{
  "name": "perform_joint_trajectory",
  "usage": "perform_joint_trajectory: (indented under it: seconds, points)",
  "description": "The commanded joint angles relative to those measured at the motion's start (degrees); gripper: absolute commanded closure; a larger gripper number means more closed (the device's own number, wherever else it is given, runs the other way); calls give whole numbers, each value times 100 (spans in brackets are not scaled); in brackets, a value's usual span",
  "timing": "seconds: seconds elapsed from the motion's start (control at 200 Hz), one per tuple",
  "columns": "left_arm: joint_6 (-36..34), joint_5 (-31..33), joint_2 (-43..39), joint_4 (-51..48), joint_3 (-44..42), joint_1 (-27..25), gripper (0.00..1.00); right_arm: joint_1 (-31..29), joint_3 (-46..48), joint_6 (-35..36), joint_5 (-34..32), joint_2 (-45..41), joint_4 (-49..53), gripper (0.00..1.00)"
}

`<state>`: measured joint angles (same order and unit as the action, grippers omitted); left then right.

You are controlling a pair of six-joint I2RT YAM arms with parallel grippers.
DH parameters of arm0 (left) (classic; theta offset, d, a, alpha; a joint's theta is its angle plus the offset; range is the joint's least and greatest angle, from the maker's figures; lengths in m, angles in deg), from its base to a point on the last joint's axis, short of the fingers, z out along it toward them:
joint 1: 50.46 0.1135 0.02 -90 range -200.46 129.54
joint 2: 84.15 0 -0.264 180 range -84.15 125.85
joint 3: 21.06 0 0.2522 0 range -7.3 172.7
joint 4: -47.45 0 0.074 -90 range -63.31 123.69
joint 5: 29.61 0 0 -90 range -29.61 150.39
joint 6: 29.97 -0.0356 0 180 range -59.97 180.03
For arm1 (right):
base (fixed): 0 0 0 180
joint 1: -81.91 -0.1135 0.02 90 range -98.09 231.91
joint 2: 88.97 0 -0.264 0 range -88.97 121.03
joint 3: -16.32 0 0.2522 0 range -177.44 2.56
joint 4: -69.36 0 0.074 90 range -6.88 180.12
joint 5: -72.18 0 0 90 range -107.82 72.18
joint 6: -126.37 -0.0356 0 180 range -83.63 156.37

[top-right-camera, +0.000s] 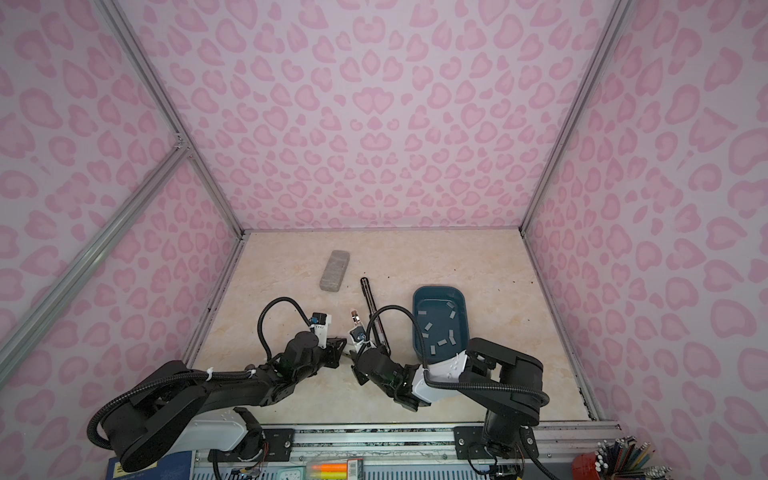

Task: Load the staples into the stapler

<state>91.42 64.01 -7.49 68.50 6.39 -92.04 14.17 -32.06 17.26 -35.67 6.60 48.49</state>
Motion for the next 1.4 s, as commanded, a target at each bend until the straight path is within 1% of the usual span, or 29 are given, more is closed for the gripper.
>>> perform_joint_trajectory:
  seconds: [0.0,0.245,0.435,1.075,1.39]
  points:
    - [-28,-45,-11,97,-7,-10,78,15,-74,-83,-181,-120,229,70]
    - [-54,-37,-86,73,-31,-25,78,99,-462,-277,-332,205,578,76]
    - [-64,-45,-125,70,-53,-27,78,165,-429,-467,-377,434,498,79]
    - [-50,-37,-276,114,-173,-47,79,170,-271,-711,-403,770,281,81]
    - [-46,-27,-232,191,-205,-55,79,82,-163,-822,-553,962,167,82]
